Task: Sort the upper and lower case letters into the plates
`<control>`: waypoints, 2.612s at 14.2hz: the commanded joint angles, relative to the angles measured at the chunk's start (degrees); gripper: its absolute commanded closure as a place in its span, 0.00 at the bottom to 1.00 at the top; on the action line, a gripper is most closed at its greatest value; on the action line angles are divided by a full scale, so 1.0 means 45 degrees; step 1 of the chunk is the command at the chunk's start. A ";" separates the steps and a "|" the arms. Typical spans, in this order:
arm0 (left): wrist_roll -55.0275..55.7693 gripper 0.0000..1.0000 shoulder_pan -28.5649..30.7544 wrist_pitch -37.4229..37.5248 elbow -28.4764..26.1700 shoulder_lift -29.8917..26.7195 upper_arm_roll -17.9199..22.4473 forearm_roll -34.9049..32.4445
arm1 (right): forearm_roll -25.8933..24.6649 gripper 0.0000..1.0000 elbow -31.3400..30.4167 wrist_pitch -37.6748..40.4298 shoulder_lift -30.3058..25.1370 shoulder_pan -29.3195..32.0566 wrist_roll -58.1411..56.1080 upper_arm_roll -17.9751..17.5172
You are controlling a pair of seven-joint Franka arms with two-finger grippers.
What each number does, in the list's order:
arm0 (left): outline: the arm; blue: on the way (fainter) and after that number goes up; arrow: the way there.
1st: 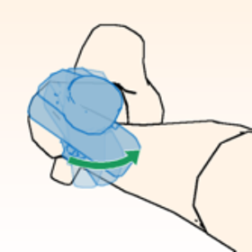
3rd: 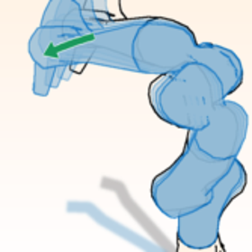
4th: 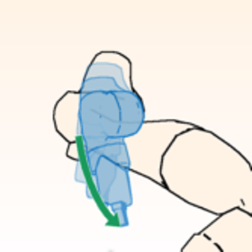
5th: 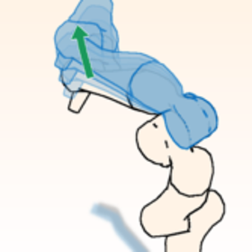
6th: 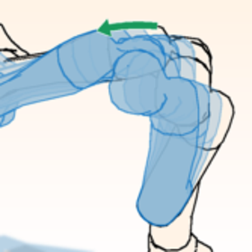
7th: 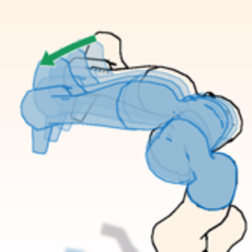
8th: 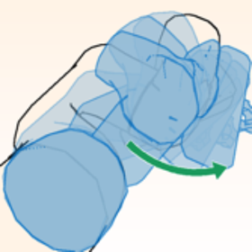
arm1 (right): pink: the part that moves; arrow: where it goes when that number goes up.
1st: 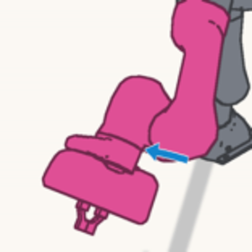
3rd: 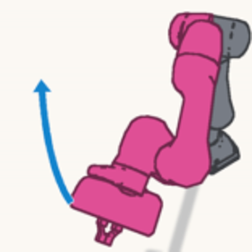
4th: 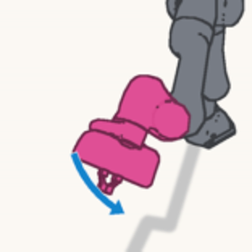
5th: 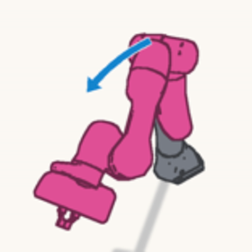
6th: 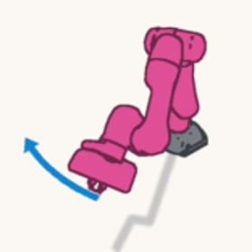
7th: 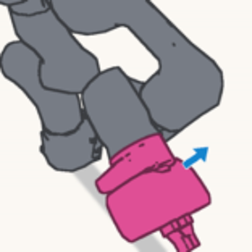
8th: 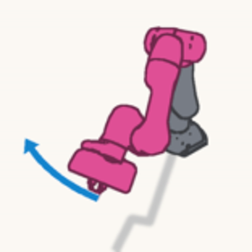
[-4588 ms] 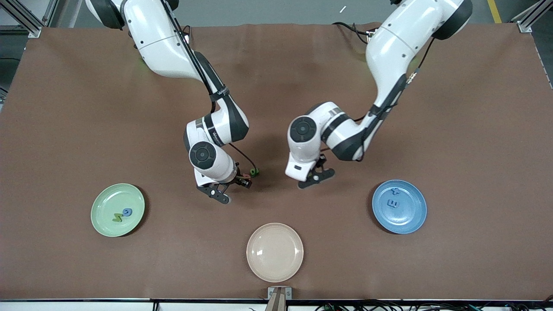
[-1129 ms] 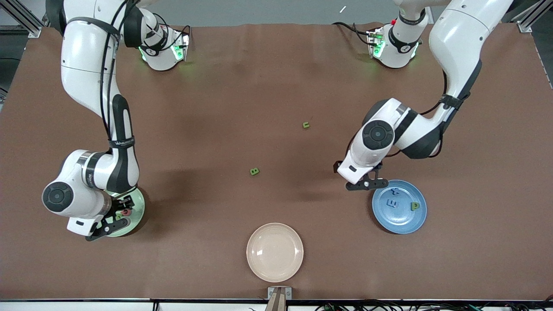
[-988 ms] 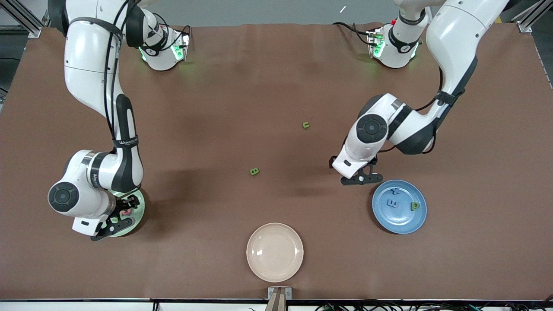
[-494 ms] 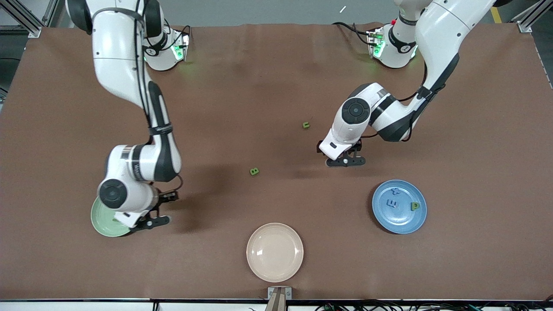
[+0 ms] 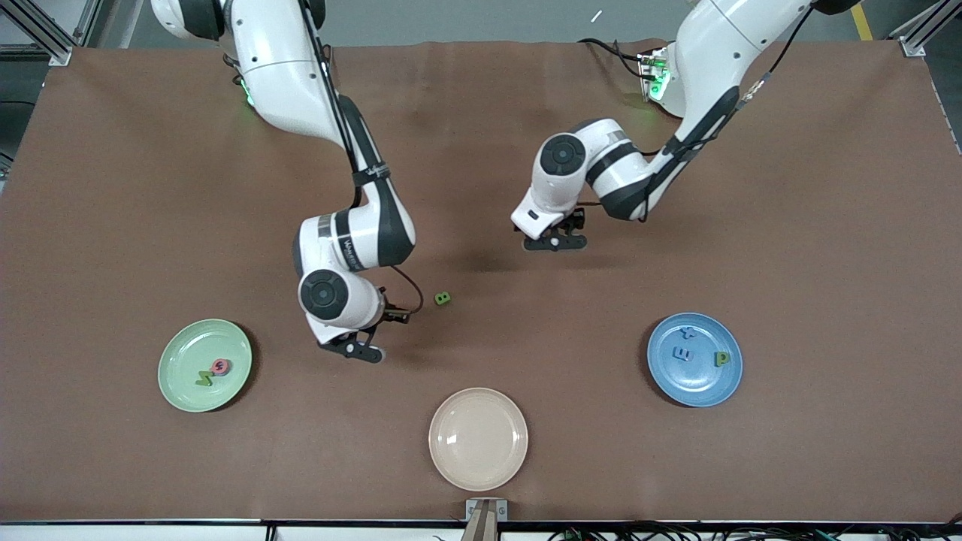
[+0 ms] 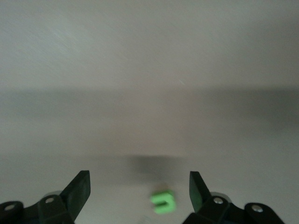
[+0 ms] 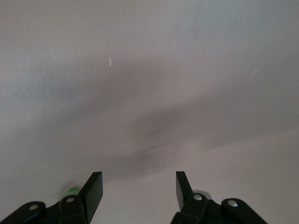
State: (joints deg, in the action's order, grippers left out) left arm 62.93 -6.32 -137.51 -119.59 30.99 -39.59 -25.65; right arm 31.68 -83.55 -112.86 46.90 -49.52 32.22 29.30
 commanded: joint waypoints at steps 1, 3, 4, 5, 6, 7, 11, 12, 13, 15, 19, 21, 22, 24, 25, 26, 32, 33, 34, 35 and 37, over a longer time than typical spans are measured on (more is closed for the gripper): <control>0.0604 0.21 -0.0449 -0.0378 -0.0202 0.0282 0.0008 -0.0452 | 0.0945 0.29 -0.1177 -0.0543 -0.0520 -0.0691 0.1975 0.0110; 0.0917 0.27 -0.0470 -0.0651 -0.0358 0.0398 0.0027 -0.0724 | 0.1415 0.28 -0.1744 -0.1731 -0.0579 -0.1471 0.3011 0.0110; 0.1170 0.31 -0.0490 -0.0807 -0.0359 0.0631 0.0028 -0.0958 | 0.1416 0.28 -0.1823 -0.2259 -0.0521 -0.1784 0.3654 0.0111; 0.1636 0.32 -0.0490 -0.0924 -0.0359 0.0827 0.0028 -0.1192 | 0.1416 0.29 -0.1901 -0.2729 -0.0462 -0.2155 0.4241 0.0111; 0.2182 0.34 -0.0509 -0.0926 -0.0359 0.0926 0.0028 -0.1581 | 0.1416 0.29 -0.1902 -0.3023 -0.0442 -0.2371 0.4614 0.0111; 0.2632 0.36 -0.0471 -0.0926 -0.0359 0.1023 0.0028 -0.1817 | 0.1416 0.29 -0.1902 -0.3220 -0.0384 -0.2528 0.4927 0.0111; 0.3690 0.41 -0.0509 -0.0926 -0.0436 0.1141 0.0028 -0.1858 | 0.1397 0.30 -0.1941 -0.3651 -0.0208 -0.2841 0.5028 0.0111; 0.3885 0.41 -0.0509 -0.0926 -0.0514 0.1142 0.0028 -0.1858 | 0.1377 0.30 -0.1941 -0.3709 -0.0208 -0.2842 0.5028 0.0130; 0.4061 0.42 -0.0509 -0.0926 -0.0689 0.1064 0.0008 -0.1858 | 0.1281 0.30 -0.1941 -0.3749 -0.0188 -0.2804 0.5009 0.0130; 0.4490 0.46 -0.0490 -0.0926 -0.1002 0.1005 -0.0011 -0.1878 | 0.1163 0.30 -0.1960 -0.4098 -0.0130 -0.2725 0.4931 0.0130; 0.5058 0.53 -0.0451 -0.0926 -0.1218 0.0830 -0.0031 -0.1878 | 0.1026 0.30 -0.2018 -0.4433 0.0085 -0.2725 0.4892 0.0130; 0.5156 0.60 -0.0451 -0.0926 -0.1238 0.0829 -0.0012 -0.1878 | 0.0831 0.31 -0.2078 -0.4394 0.0085 -0.2725 0.4872 0.0111; 0.5273 0.68 -0.0451 -0.0926 -0.1257 0.0829 -0.0011 -0.1878 | 0.0830 0.31 -0.2097 -0.4413 0.0085 -0.2744 0.4872 0.0111; 0.5449 0.86 -0.0470 -0.0926 -0.1238 0.0926 -0.0011 -0.1878 | 0.0811 0.36 -0.2195 -0.4413 0.0124 -0.2725 0.4756 0.0111; 0.5469 0.93 -0.0470 -0.0926 -0.1238 0.0907 -0.0011 -0.1878 | 0.0811 0.39 -0.2195 -0.4413 0.0124 -0.2725 0.4735 0.0111; 0.5508 0.99 -0.0412 -0.0887 -0.1238 0.0811 -0.0011 -0.1878 | 0.0811 0.43 -0.2195 -0.4394 0.0124 -0.2725 0.4735 0.0111; 0.5332 1.00 0.0427 0.0067 0.0611 0.0086 0.0067 -0.1917 | 0.0811 0.77 -0.2156 -0.4257 0.0085 -0.2725 0.4230 0.0111; 0.5294 1.00 0.0448 0.0573 0.1294 0.0203 0.0105 -0.1917 | 0.0811 0.84 -0.2117 -0.4238 0.0066 -0.2667 0.4073 0.0130; 0.5023 1.00 0.0467 0.1158 0.1997 0.0397 0.0241 -0.1898 | 0.0811 0.89 -0.2078 -0.4199 0.0027 -0.2570 0.3878 0.0149; 0.4440 1.00 0.0525 0.1628 0.2565 0.0515 0.0571 -0.1917 | 0.0811 0.94 -0.2000 -0.3928 0.0007 -0.2395 0.3508 0.0169; 0.3287 1.00 0.0545 0.1848 0.3135 0.0536 0.1138 -0.1897 | 0.0811 0.96 -0.1689 -0.3264 -0.0051 -0.2024 0.2902 0.0208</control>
State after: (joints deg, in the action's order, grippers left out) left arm 81.05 -3.49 -131.12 -108.81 32.38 -36.49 -32.92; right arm 35.81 -91.90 -130.29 47.81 -60.71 48.25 30.40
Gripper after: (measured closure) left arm 0.727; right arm 0.722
